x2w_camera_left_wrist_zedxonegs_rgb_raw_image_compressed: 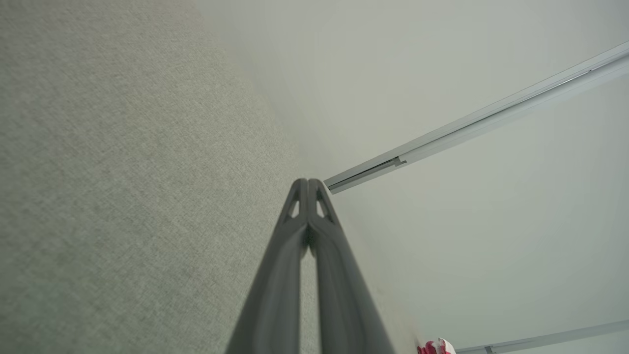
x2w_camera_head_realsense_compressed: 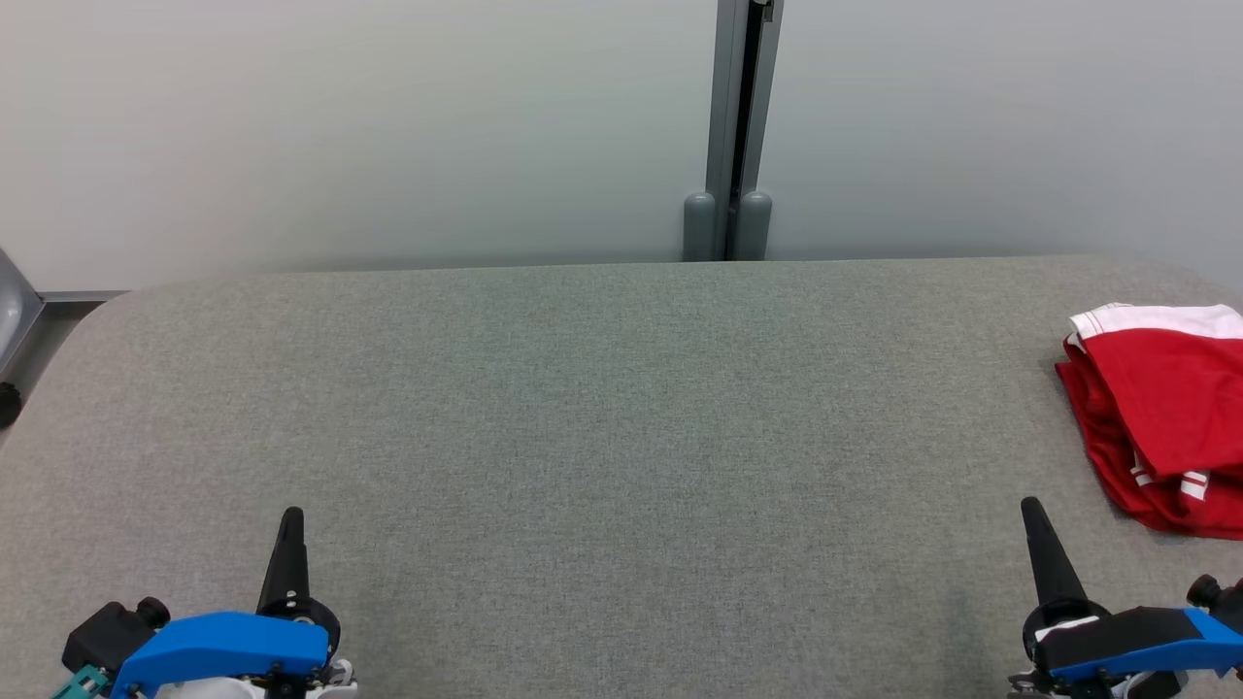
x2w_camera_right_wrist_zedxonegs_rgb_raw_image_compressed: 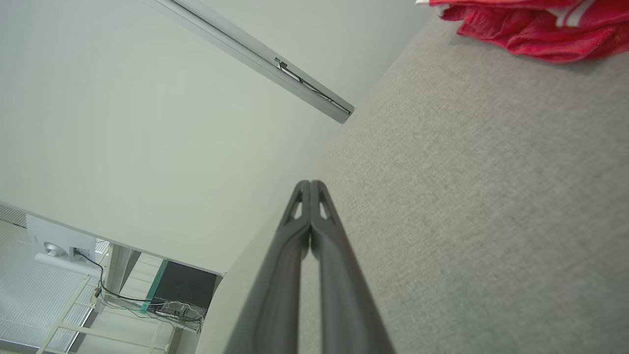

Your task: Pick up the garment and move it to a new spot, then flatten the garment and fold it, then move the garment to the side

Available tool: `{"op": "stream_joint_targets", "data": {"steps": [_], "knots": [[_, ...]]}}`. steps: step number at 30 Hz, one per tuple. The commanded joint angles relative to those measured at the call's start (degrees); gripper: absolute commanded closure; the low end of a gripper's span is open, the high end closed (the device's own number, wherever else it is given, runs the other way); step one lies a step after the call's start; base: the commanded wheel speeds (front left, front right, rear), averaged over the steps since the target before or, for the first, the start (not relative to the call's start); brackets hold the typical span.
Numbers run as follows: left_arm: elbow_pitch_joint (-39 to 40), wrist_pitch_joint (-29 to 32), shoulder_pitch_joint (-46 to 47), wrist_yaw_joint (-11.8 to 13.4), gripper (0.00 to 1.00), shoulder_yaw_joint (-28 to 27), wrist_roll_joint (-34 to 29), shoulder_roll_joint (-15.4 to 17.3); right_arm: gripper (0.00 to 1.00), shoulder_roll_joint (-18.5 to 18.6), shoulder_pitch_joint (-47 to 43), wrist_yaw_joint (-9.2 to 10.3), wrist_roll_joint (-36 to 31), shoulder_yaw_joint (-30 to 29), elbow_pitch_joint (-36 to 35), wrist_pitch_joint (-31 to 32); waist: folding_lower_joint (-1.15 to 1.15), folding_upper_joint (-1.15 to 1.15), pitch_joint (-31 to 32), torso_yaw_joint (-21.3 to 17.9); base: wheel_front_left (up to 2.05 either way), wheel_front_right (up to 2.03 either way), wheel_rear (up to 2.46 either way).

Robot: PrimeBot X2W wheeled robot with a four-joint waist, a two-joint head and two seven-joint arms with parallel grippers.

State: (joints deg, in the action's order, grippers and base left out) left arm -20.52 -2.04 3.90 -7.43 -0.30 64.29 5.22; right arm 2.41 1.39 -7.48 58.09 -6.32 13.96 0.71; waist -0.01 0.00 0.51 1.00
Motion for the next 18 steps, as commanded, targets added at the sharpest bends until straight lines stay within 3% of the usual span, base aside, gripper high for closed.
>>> {"op": "stream_joint_targets", "data": {"steps": [1, 18], "knots": [[0.90, 0.36, 1.53, -0.05, 1.00, -0.57, 1.27, 0.04, 1.00, 0.43, 1.52, -0.01, 1.66, -0.12, -0.53, 0.31, 0.00, 0.00, -0.01, -0.02, 0.00, 0.00, 0.00], [2.72, 3.03, 1.88, -0.06, 1.00, -2.40, 9.58, -0.72, 1.00, 0.51, 2.66, -0.02, 11.81, -0.16, -0.36, 2.10, 0.00, 0.00, -0.18, -0.26, 0.00, 0.00, 0.00]]}}
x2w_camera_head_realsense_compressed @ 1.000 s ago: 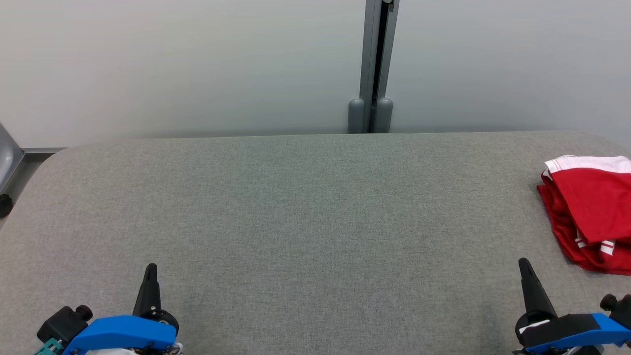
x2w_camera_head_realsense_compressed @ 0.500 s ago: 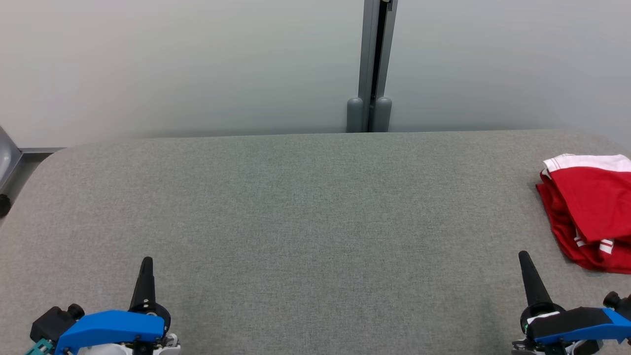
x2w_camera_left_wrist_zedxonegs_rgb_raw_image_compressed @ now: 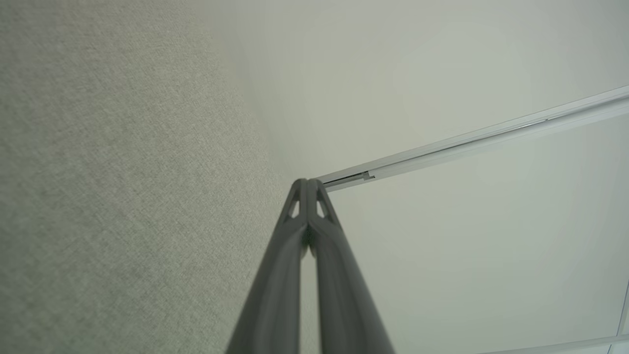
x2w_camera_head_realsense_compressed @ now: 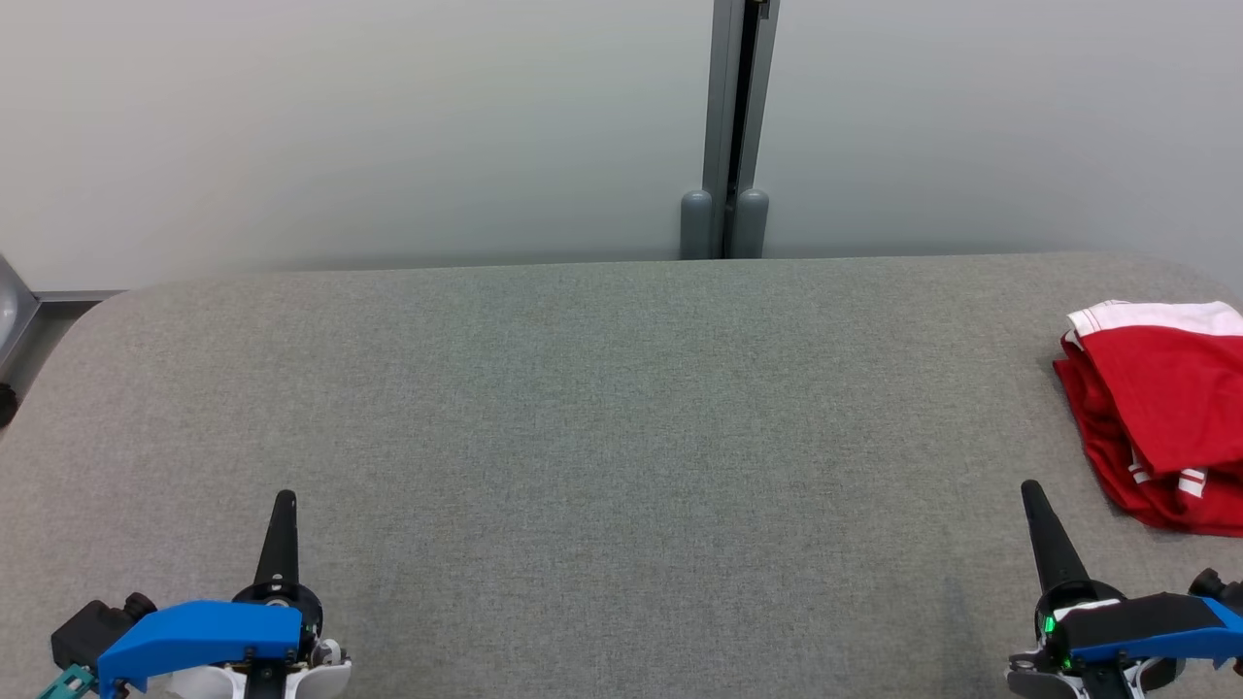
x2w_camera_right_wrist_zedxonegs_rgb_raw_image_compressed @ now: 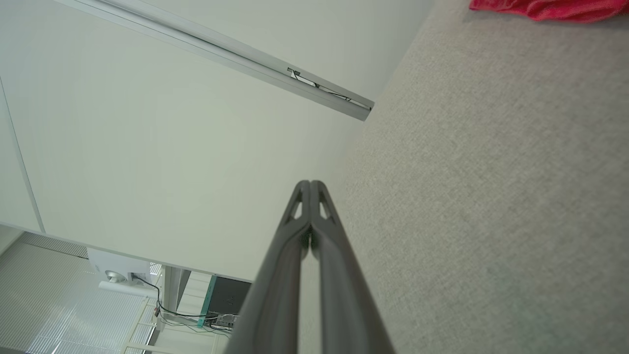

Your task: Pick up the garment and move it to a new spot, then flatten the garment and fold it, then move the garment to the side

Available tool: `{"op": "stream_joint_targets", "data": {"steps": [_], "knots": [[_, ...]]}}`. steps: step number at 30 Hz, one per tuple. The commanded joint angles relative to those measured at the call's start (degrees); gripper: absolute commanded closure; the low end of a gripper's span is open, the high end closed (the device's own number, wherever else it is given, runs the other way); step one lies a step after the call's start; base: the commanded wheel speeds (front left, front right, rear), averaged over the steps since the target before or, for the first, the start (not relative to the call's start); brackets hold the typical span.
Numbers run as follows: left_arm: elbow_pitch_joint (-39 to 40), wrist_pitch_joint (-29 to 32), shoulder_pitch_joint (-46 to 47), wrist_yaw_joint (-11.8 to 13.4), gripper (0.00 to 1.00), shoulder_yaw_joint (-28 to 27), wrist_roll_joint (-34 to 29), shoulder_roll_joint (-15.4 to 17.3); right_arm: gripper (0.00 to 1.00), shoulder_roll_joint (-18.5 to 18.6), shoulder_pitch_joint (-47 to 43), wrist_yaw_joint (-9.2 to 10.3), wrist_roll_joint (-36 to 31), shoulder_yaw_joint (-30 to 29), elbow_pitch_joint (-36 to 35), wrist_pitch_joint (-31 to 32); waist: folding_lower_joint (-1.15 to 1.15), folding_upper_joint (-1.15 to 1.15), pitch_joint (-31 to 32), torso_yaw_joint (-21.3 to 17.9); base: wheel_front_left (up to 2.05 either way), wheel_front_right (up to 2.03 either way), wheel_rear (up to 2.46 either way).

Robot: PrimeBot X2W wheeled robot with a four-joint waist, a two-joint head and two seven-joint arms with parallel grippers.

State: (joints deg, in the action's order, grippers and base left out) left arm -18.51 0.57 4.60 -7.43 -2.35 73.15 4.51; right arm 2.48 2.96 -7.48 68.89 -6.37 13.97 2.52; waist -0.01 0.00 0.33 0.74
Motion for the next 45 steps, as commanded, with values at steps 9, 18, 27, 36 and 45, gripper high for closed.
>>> {"op": "stream_joint_targets", "data": {"steps": [9, 18, 27, 36, 45], "knots": [[1.60, 1.57, 1.37, -0.07, 1.00, -1.26, 4.67, -0.33, 1.00, 0.48, 1.70, -0.02, 5.78, -0.15, -0.29, 1.06, 0.01, 0.00, -0.09, -0.14, 0.00, 0.00, 0.00], [2.32, 2.75, 1.56, -0.07, 1.00, -2.03, 8.31, -0.64, 1.00, 0.51, 2.08, -0.02, 10.24, -0.17, -0.20, 1.91, 0.01, 0.00, -0.18, -0.27, 0.00, 0.00, 0.00], [3.01, 3.68, 1.72, -0.09, 1.00, -2.65, 11.33, -0.91, 1.00, 0.53, 2.61, -0.02, 13.93, -0.18, -0.13, 2.50, 0.01, 0.00, -0.26, -0.38, 0.00, 0.00, 0.00], [3.65, 4.66, 1.73, -0.09, 1.00, -3.44, 14.52, -1.24, 1.00, 0.55, 2.91, -0.02, 17.83, -0.19, -0.05, 3.12, 0.01, 0.00, -0.36, -0.52, 0.00, 0.00, 0.00], [4.31, 5.62, 1.85, -0.10, 1.00, -3.97, 17.49, -1.57, 1.00, 0.57, 3.31, -0.02, 21.44, -0.21, 0.03, 3.78, 0.01, 0.00, -0.45, -0.65, 0.00, 0.00, 0.00]]}}
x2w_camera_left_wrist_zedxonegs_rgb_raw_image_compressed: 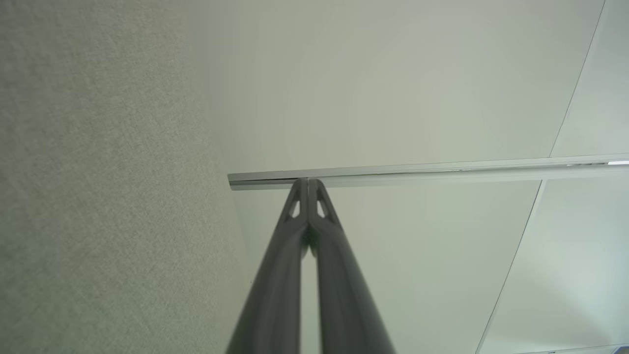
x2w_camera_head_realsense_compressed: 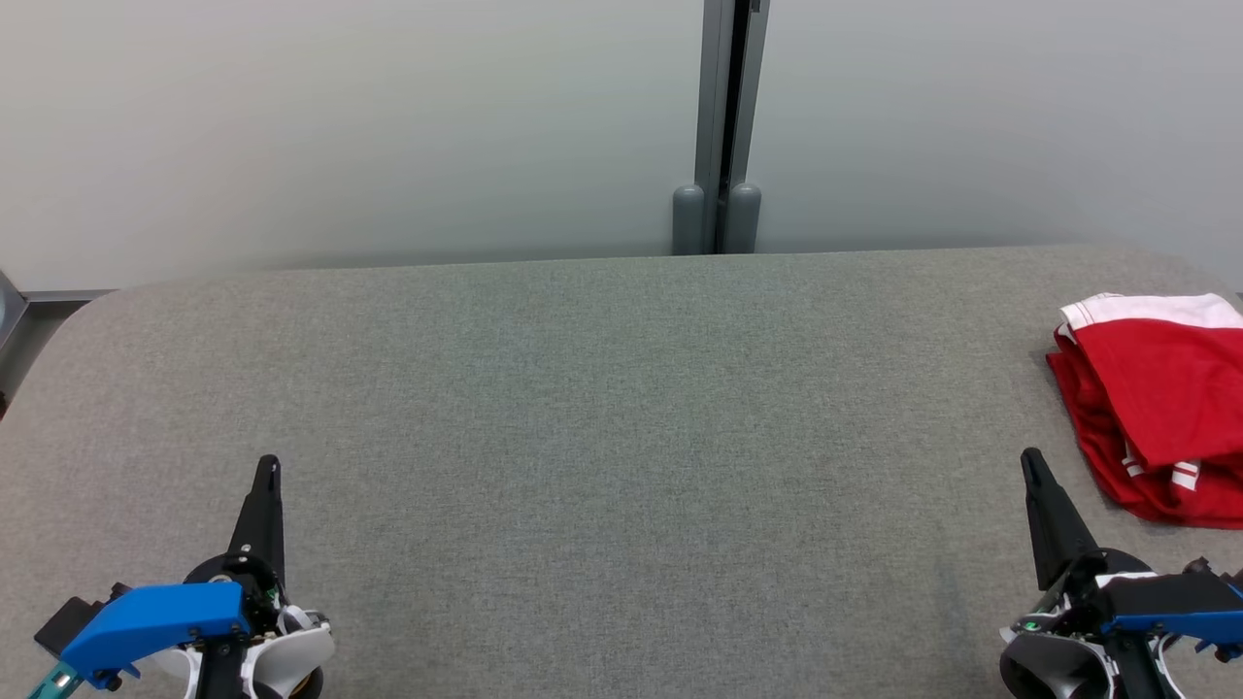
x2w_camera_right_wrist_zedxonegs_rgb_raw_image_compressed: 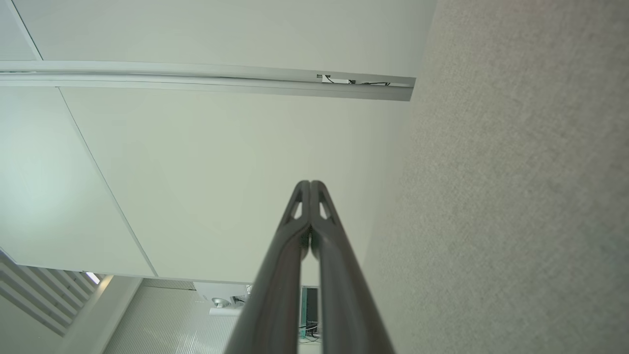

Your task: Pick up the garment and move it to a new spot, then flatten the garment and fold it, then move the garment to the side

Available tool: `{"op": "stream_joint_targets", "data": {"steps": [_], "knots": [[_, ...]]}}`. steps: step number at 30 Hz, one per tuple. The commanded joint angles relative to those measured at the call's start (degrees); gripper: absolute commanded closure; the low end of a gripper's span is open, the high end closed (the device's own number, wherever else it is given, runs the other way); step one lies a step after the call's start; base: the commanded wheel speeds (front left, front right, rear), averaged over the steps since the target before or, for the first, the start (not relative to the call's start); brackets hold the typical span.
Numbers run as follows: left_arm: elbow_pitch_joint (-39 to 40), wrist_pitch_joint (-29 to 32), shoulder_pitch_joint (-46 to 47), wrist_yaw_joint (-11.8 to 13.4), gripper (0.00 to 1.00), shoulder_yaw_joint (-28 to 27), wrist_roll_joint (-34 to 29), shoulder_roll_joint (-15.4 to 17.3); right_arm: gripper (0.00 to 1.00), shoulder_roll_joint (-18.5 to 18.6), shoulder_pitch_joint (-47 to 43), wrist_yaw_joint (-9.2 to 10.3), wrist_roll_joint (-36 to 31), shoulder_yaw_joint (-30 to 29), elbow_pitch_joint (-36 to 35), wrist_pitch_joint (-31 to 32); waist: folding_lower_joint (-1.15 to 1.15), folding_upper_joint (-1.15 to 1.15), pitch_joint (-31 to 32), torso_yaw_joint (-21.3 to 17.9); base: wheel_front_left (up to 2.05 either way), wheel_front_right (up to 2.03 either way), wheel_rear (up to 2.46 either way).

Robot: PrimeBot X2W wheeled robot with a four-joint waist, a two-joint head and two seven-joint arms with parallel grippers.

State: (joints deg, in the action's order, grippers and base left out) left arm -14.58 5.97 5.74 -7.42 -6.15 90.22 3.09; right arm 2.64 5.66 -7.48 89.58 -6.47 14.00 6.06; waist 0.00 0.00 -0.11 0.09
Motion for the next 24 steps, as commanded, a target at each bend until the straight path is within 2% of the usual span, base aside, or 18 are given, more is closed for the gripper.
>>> {"op": "stream_joint_targets", "data": {"steps": [1, 6, 24], "knots": [[0.46, 0.28, 0.74, -0.11, 1.00, -0.21, 0.71, -0.17, 1.00, 0.41, 0.66, -0.02, 1.17, -0.11, 0.01, 0.32, 0.00, 0.00, -0.01, -0.01, 0.00, 0.00, 0.00], [0.80, 0.75, 0.78, -0.12, 1.00, -0.58, 2.33, -0.31, 1.00, 0.42, 0.98, -0.02, 3.02, -0.12, 0.06, 0.62, 0.00, 0.00, -0.06, -0.09, 0.00, 0.00, 0.00], [0.77, 0.78, 0.73, -0.11, 1.00, -0.56, 2.25, -0.30, 1.00, 0.41, 0.90, -0.02, 2.90, -0.11, 0.06, 0.62, 0.00, 0.00, -0.06, -0.09, 0.00, 0.00, 0.00]]}}
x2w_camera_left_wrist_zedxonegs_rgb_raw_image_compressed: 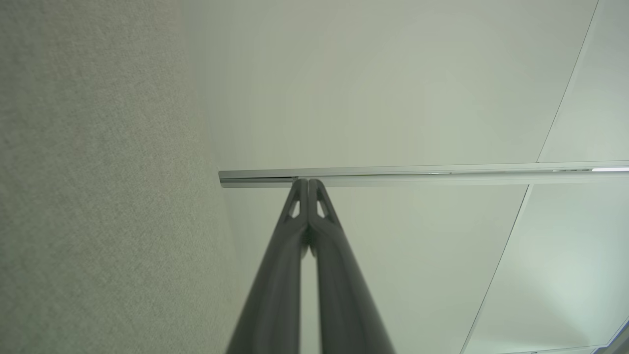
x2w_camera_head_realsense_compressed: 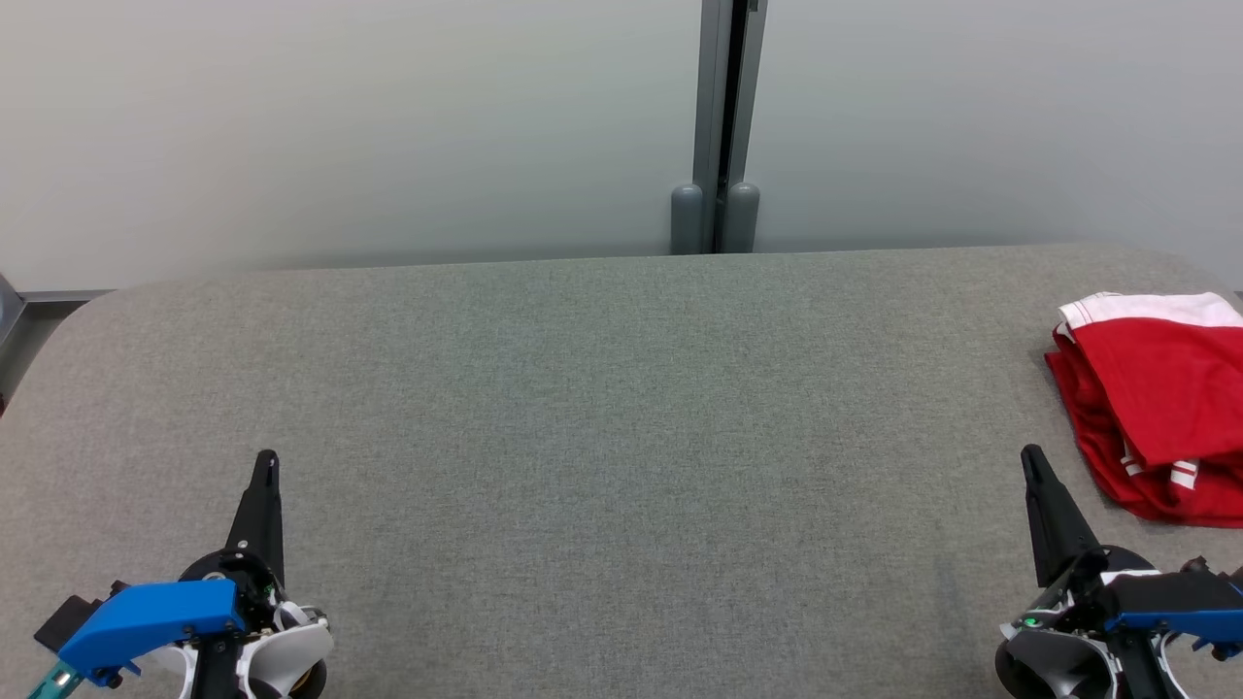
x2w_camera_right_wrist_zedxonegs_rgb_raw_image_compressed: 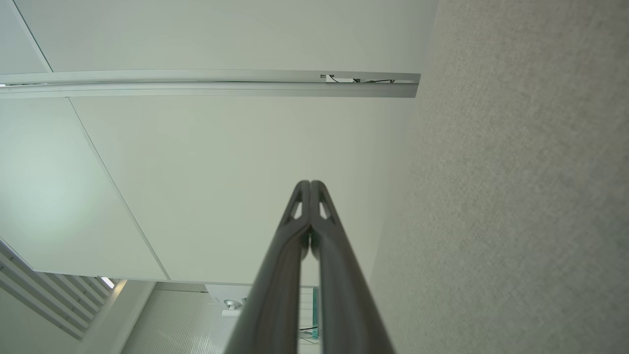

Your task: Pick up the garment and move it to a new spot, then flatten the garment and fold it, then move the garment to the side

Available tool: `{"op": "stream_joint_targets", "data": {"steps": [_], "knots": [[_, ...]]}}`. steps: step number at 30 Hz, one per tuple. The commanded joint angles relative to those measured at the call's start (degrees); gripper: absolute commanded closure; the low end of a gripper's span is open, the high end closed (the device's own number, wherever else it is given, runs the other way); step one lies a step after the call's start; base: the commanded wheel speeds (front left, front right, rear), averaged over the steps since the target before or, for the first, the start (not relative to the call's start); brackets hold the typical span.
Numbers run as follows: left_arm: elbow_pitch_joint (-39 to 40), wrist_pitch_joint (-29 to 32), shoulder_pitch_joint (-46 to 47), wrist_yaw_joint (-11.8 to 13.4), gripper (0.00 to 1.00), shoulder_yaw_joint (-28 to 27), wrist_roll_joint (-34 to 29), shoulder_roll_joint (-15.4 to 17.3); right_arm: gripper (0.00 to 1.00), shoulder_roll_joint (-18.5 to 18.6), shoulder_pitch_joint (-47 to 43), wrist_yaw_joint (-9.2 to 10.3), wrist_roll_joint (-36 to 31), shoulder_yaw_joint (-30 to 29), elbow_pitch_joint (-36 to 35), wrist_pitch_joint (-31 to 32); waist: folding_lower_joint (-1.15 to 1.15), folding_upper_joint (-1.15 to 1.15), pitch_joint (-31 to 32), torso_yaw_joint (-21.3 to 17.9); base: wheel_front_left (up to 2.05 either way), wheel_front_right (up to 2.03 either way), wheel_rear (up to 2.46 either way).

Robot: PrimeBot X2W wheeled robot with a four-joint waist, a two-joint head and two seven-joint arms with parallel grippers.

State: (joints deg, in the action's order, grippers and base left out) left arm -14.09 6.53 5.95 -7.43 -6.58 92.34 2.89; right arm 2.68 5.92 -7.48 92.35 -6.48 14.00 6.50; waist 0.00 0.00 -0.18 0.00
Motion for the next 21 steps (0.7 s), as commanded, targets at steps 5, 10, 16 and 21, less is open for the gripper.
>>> {"op": "stream_joint_targets", "data": {"steps": [5, 10, 16, 21], "knots": [[0.28, 0.22, 0.52, -0.10, 1.00, -0.13, 0.13, -0.11, 1.00, 0.38, 0.64, -0.02, 0.14, -0.10, 0.06, 0.18, 0.00, 0.00, 0.00, 0.00, 0.00, 0.00, 0.00], [0.28, 0.22, 0.52, -0.10, 1.00, -0.13, 0.13, -0.11, 1.00, 0.38, 0.64, -0.02, 0.14, -0.10, 0.06, 0.18, 0.00, 0.00, 0.00, 0.00, 0.00, 0.00, 0.00], [0.28, 0.22, 0.52, -0.10, 1.00, -0.13, 0.14, -0.11, 1.00, 0.38, 0.64, -0.02, 0.14, -0.10, 0.06, 0.18, 0.00, 0.00, 0.00, 0.00, 0.00, 0.00, 0.00], [0.28, 0.21, 0.52, -0.10, 1.00, -0.12, 0.14, -0.11, 1.00, 0.38, 0.64, -0.02, 0.14, -0.10, 0.06, 0.17, 0.00, 0.00, 0.00, 0.00, 0.00, 0.00, 0.00]]}}
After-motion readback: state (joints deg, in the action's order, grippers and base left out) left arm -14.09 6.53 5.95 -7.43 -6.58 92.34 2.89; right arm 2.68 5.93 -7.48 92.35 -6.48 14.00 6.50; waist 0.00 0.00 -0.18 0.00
